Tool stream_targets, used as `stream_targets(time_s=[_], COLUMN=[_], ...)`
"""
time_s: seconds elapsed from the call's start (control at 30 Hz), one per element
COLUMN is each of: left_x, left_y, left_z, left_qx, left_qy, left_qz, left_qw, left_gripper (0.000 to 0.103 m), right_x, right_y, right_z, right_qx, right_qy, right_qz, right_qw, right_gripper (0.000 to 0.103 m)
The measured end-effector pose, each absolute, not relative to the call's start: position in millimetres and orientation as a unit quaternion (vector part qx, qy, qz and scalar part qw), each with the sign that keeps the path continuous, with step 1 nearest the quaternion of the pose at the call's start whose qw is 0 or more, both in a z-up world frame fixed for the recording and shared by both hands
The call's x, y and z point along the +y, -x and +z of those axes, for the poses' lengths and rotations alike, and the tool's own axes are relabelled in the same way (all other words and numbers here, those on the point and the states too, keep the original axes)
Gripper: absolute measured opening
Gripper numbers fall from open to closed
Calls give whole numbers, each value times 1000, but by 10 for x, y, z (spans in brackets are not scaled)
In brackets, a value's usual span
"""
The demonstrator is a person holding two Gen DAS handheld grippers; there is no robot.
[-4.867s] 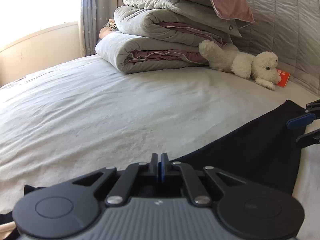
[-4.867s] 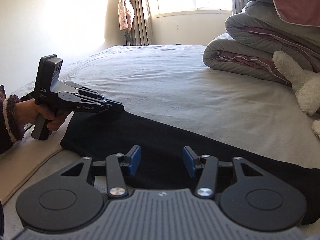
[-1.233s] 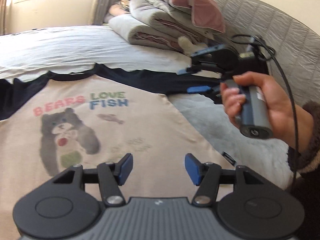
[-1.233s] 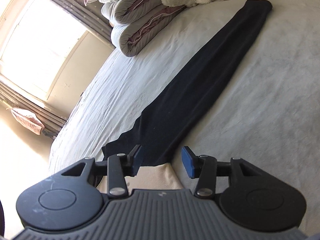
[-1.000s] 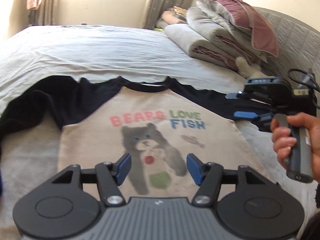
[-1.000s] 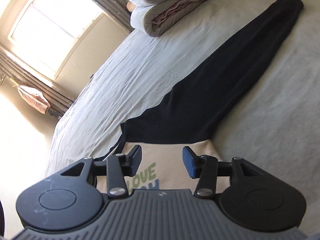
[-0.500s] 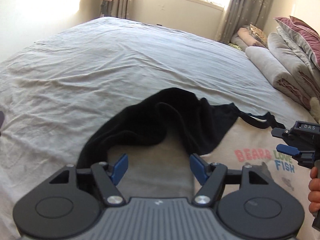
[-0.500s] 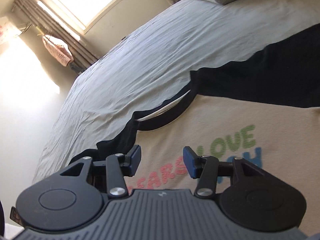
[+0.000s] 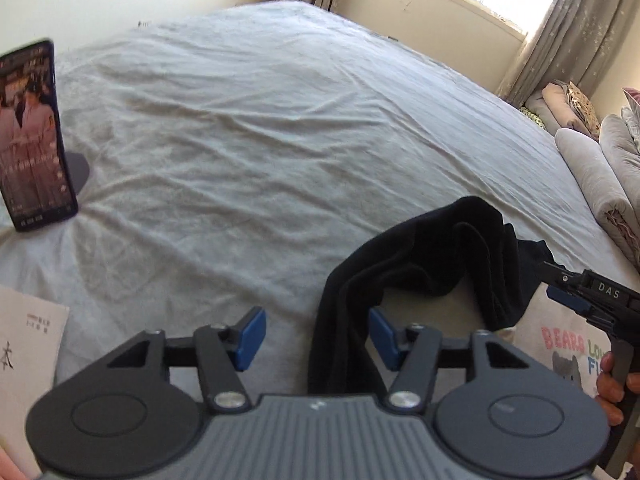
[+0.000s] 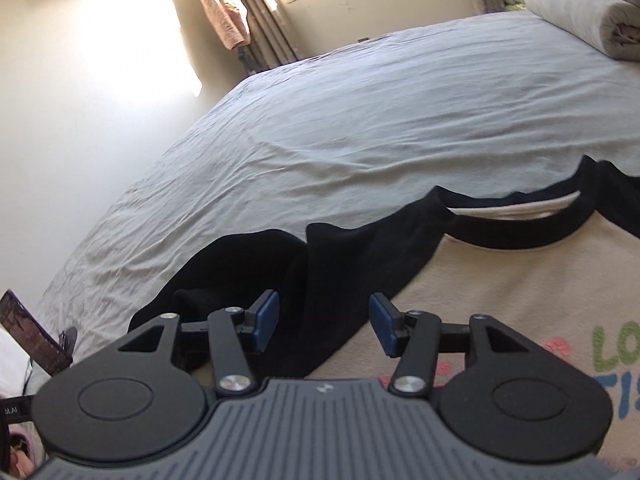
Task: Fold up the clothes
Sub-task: 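Move both grippers across the shirt body to the other black sleeve, then grasp the other black sleeve with the left gripper while the right gripper grasps it nearer the shoulder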
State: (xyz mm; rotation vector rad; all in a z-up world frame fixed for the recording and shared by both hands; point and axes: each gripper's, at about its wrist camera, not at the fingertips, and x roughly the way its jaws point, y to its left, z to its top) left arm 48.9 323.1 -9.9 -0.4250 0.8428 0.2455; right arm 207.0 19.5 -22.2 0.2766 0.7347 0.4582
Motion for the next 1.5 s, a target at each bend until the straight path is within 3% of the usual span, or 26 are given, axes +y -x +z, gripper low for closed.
stream_targets(time_s=[0.1,0.17,0.2,0.23,0.47,0.67,0.73,0.87,1.0,1.07,1.3,1.4,1.5], left_x=[3212,3187,3167,3143,3162,3245,3259,3350,3541,3642,3449,3214,2997], left_y=[-472,-471,-480,-490,-546,-635,-647,-623,-519,-470,-564,-710,-844], left_z=[-154,-182,-195,-203,-104,48,85,101,73,42,-28,-52,-107], left_qx=[427,439,445,449,414,295,261,275,291,298,327,322,312], left_qy=[195,183,174,161,44,-19,-25,3,70,105,81,53,8], left_qz=[102,98,100,103,217,311,333,333,347,350,284,239,207], left_qw=[877,874,873,873,883,903,906,902,889,882,898,915,927], left_gripper=[50,25,3,2,2,2,7,15,31,31,38,46,47], right_x=[307,360,386,409,532,678,736,827,839,833,708,606,489], right_y=[-2068,-2076,-2079,-2085,-2096,-2074,-2085,-2159,-2305,-2390,-2682,-2806,-2896], right_z=[-211,-218,-221,-223,-231,-204,-191,-151,-137,-159,-227,-241,-240], right_qx=[350,349,349,348,347,338,331,314,298,297,312,332,329], right_qy=[-111,-104,-100,-96,-74,-34,-18,30,79,96,161,175,141], right_qz=[239,247,251,254,272,298,308,318,318,314,310,319,334], right_qw=[899,898,897,897,895,892,892,894,897,896,883,870,872], right_gripper=[57,57,57,57,58,58,58,58,58,58,58,58,58])
